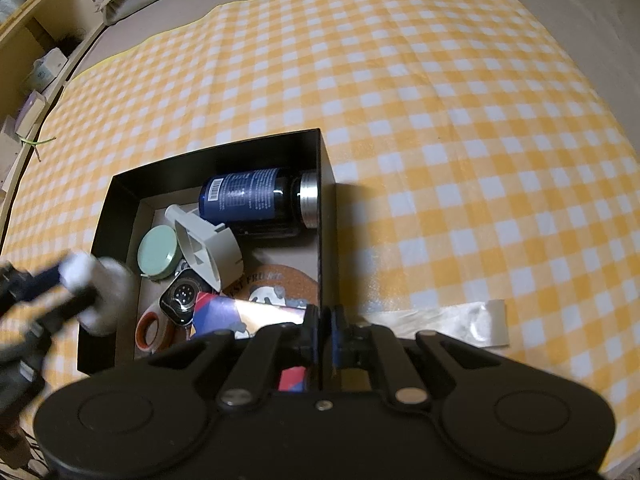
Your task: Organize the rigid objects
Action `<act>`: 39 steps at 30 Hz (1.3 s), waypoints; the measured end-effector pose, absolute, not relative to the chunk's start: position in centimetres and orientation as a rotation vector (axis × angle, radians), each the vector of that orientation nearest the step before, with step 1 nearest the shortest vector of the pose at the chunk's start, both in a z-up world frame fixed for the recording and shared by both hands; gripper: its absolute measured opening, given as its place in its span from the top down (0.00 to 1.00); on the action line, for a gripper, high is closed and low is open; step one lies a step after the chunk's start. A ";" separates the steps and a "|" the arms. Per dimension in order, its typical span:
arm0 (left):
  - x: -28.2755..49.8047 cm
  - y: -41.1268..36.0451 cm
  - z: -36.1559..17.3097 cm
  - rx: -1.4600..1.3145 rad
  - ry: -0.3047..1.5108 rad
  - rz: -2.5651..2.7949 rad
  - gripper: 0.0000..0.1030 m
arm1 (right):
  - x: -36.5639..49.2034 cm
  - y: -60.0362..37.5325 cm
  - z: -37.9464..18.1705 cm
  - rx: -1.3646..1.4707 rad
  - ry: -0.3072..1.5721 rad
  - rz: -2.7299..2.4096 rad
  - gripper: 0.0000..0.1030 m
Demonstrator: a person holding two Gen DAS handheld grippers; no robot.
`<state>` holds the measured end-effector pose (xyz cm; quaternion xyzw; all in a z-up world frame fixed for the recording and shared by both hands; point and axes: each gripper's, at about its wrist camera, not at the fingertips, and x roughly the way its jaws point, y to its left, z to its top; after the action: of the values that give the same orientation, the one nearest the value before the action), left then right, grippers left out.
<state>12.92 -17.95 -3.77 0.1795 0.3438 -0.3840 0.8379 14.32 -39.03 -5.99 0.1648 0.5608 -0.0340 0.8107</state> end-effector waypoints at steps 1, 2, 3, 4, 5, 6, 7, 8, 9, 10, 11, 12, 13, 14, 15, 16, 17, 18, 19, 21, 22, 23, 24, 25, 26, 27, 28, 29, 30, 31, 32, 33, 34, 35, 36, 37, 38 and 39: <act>12.7 -18.3 -4.0 0.410 0.741 -0.815 0.71 | 14.3 -39.0 -5.9 0.352 1.198 -0.072 0.93; 12.4 -18.4 -4.3 0.428 0.756 -0.819 0.70 | 14.3 -39.0 -5.9 0.352 1.198 -0.072 0.94; 12.4 -18.5 -4.4 0.433 0.771 -0.819 0.70 | 14.3 -39.0 -5.9 0.352 1.198 -0.072 0.94; 12.4 -18.4 -4.5 0.432 0.778 -0.822 0.69 | 14.3 -39.0 -5.9 0.351 1.198 -0.072 0.93; 12.4 -18.3 -4.5 0.429 0.786 -0.825 0.64 | 14.3 -39.0 -5.9 0.351 1.198 -0.072 0.93; 12.4 -18.3 -4.6 0.424 0.794 -0.823 0.60 | 14.3 -39.0 -5.9 0.350 1.197 -0.071 0.93; 12.5 -18.3 -4.7 0.417 0.800 -0.819 0.52 | 14.3 -39.0 -5.8 0.351 1.197 -0.070 0.93; 12.7 -18.5 -4.8 0.414 0.803 -0.816 0.50 | 14.2 -39.0 -5.8 0.351 1.197 -0.070 0.93; 12.7 -18.6 -4.8 0.412 0.804 -0.815 0.50 | 14.2 -39.1 -5.8 0.353 1.197 -0.070 0.93; 12.7 -18.6 -4.9 0.411 0.806 -0.814 0.49 | 14.3 -39.1 -5.8 0.353 1.196 -0.069 0.93; 12.7 -18.6 -4.9 0.408 0.809 -0.814 0.49 | 14.2 -39.1 -5.8 0.351 1.196 -0.069 0.93; 12.8 -18.6 -4.8 0.406 0.810 -0.813 0.49 | 14.2 -39.1 -5.8 0.350 1.196 -0.070 0.93; 12.7 -18.5 -4.8 0.404 0.811 -0.811 0.49 | 14.3 -39.1 -5.8 0.349 1.196 -0.070 0.93; 12.9 -18.6 -4.9 0.405 0.812 -0.810 0.49 | 14.2 -39.0 -5.8 0.349 1.196 -0.070 0.93; 12.9 -18.6 -4.9 0.403 0.813 -0.808 0.49 | 14.2 -39.0 -5.8 0.349 1.196 -0.070 0.93; 12.9 -18.5 -4.8 0.402 0.814 -0.807 0.49 | 14.2 -39.1 -5.8 0.349 1.196 -0.070 0.93; 12.9 -18.5 -4.8 0.401 0.814 -0.805 0.49 | 14.2 -39.0 -5.8 0.350 1.196 -0.070 0.93; 12.9 -18.4 -4.7 0.400 0.813 -0.805 0.48 | 14.2 -39.0 -5.8 0.350 1.196 -0.070 0.93; 12.9 -18.4 -4.6 0.397 0.812 -0.803 0.48 | 14.2 -39.1 -5.8 0.349 1.196 -0.070 0.93; 12.9 -18.3 -4.3 0.383 0.811 -0.796 0.45 | 14.2 -39.0 -5.8 0.348 1.197 -0.070 0.93; 13.0 -18.2 -4.1 0.372 0.806 -0.792 0.39 | 14.2 -39.1 -5.8 0.347 1.197 -0.069 0.93; 13.0 -18.0 -3.8 0.360 0.799 -0.788 0.34 | 14.2 -39.0 -5.8 0.348 1.197 -0.068 0.91; 13.0 -17.8 -3.4 0.346 0.792 -0.781 0.33 | 14.2 -39.0 -5.8 0.350 1.196 -0.066 0.91; 13.0 -17.6 -3.0 0.328 0.785 -0.774 0.31 | 14.2 -39.0 -5.6 0.347 1.192 -0.061 0.90; 13.0 -17.3 -2.5 0.307 0.779 -0.768 0.29 | 14.1 -38.9 -5.3 0.338 1.181 -0.057 0.88; 13.1 -17.0 -2.1 0.284 0.776 -0.759 0.27 | 13.9 -38.8 -4.9 0.324 1.165 -0.049 0.87; 13.1 -16.7 -1.6 0.258 0.770 -0.747 0.23 | 13.6 -38.6 -4.3 0.314 1.144 -0.041 0.84; 13.0 -16.4 -1.0 0.233 0.761 -0.729 0.19 | 13.3 -38.5 -3.8 0.311 1.125 -0.038 0.81; 12.9 -16.1 -0.5 0.214 0.751 -0.711 0.18 | 12.9 -38.5 -3.3 0.314 1.105 -0.036 0.80; 12.8 -15.7 0.1 0.192 0.737 -0.688 0.14 | 12.6 -38.4 -2.8 0.321 1.087 -0.033 0.80; 12.6 -15.3 0.6 0.177 0.726 -0.673 0.11 | 12.2 -38.3 -2.3 0.332 1.069 -0.028 0.80; 12.4 -15.0 1.2 0.160 0.713 -0.657 0.10 | 11.7 -38.2 -1.7 0.338 1.048 -0.022 0.80; 12.1 -14.6 1.7 0.143 0.700 -0.641 0.08 | 11.1 -38.0 -1.1 0.333 1.023 -0.016 0.79; 11.8 -14.2 2.3 0.128 0.687 -0.625 0.05 | 10.5 -37.7 -0.5 0.320 0.997 -0.015 0.76; 11.4 -13.8 2.8 0.117 0.675 -0.608 0.04 | 9.9 -37.3 0.1 0.300 0.969 -0.015 0.75; 11.0 -13.4 3.3 0.111 0.661 -0.590 0.02 | 9.2 -37.0 0.8 0.276 0.939 -0.015 0.72; 10.5 -13.0 3.7 0.105 0.644 -0.572 0.02 | 8.8 -36.8 1.3 0.257 0.915 -0.017 0.68; 10.1 -12.6 4.2 0.098 0.630 -0.557 0.01 | 8.2 -36.5 1.8 0.240 0.889 -0.018 0.66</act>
<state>10.06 -12.62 4.17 0.0474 0.3058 -0.2702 0.9117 8.16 -36.54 1.78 0.1159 0.4288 -0.0087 0.8959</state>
